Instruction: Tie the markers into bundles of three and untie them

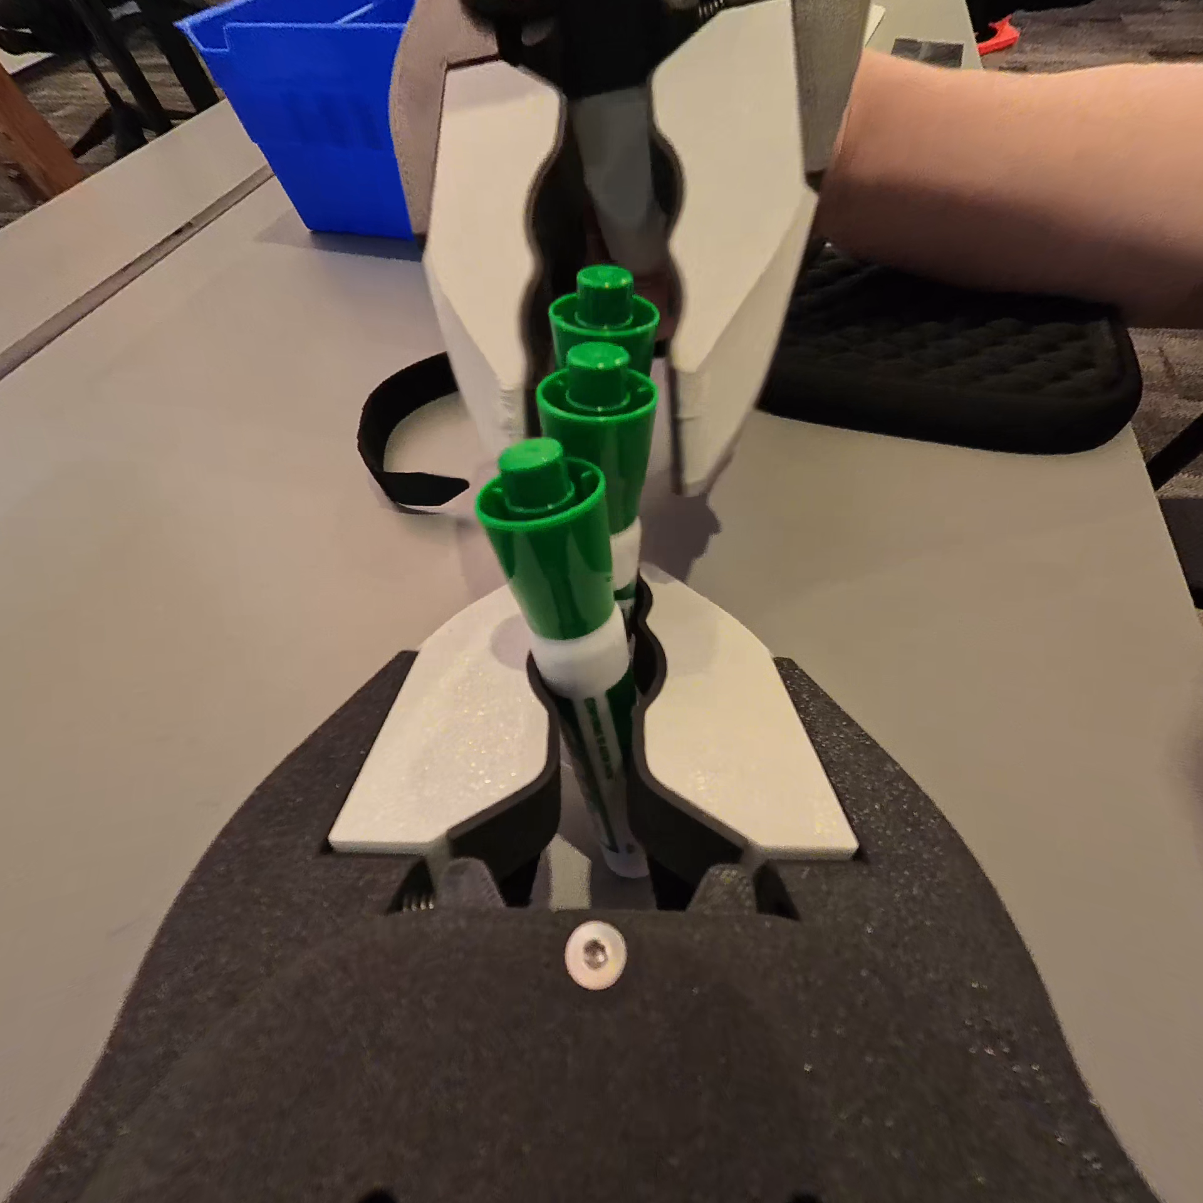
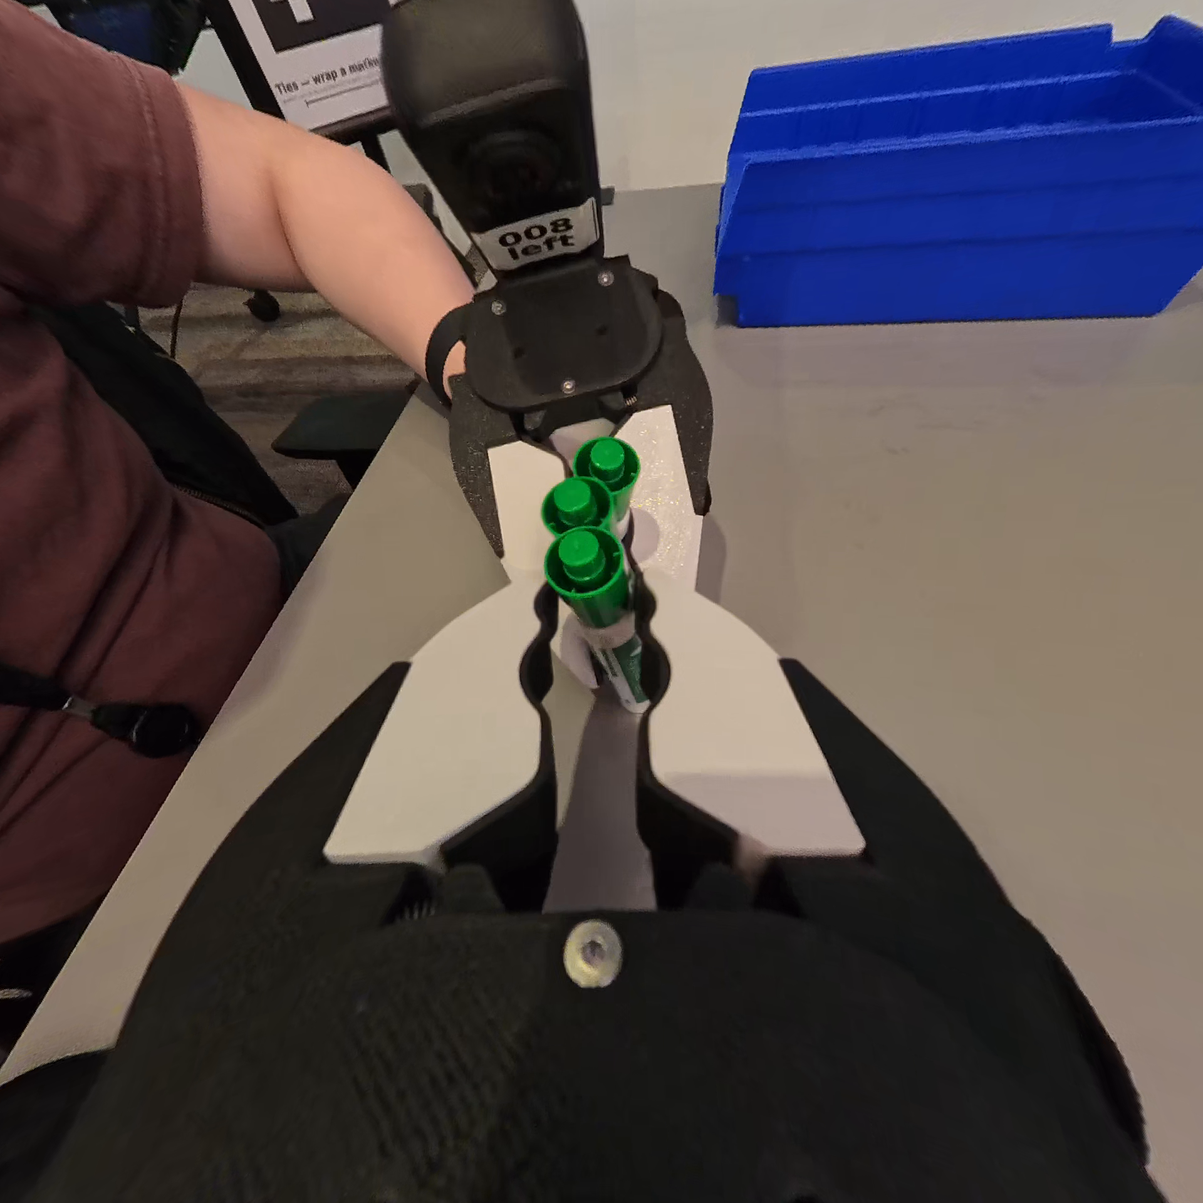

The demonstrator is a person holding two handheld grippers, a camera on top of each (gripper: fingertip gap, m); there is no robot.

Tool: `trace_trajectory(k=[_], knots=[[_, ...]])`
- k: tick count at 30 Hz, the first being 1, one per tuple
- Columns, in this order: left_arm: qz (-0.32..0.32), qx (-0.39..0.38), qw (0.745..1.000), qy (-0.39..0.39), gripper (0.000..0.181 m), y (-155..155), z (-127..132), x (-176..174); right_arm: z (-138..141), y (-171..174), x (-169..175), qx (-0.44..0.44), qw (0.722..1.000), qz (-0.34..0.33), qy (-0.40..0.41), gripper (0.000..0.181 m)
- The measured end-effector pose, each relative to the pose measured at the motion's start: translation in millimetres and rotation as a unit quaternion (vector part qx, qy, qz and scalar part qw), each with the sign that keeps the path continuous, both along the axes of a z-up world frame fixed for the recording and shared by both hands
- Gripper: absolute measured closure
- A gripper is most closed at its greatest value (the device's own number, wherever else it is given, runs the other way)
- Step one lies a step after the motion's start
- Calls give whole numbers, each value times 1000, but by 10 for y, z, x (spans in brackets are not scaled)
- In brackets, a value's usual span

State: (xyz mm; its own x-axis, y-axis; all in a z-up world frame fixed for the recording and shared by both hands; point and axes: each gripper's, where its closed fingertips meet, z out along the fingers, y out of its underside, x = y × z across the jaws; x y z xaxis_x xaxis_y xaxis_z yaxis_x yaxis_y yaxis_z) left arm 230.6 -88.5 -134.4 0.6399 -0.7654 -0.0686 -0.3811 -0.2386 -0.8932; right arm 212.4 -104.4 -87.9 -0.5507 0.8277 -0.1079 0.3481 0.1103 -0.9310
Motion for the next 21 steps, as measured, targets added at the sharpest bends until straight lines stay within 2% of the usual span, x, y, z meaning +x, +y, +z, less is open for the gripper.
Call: trace_trajectory(k=[10,16,21], knots=[[-3,-20,1000,-10,162,15,-14,4,0,87,-31,-4,1000,-20,18,163],[8,-34,999,24,154,42,-118,7,7,84,-42,-12,999,-15,27,163],[2,-41,999,14,161,35,-107,12,38,91,-42,-6,999,-14,48,163]])
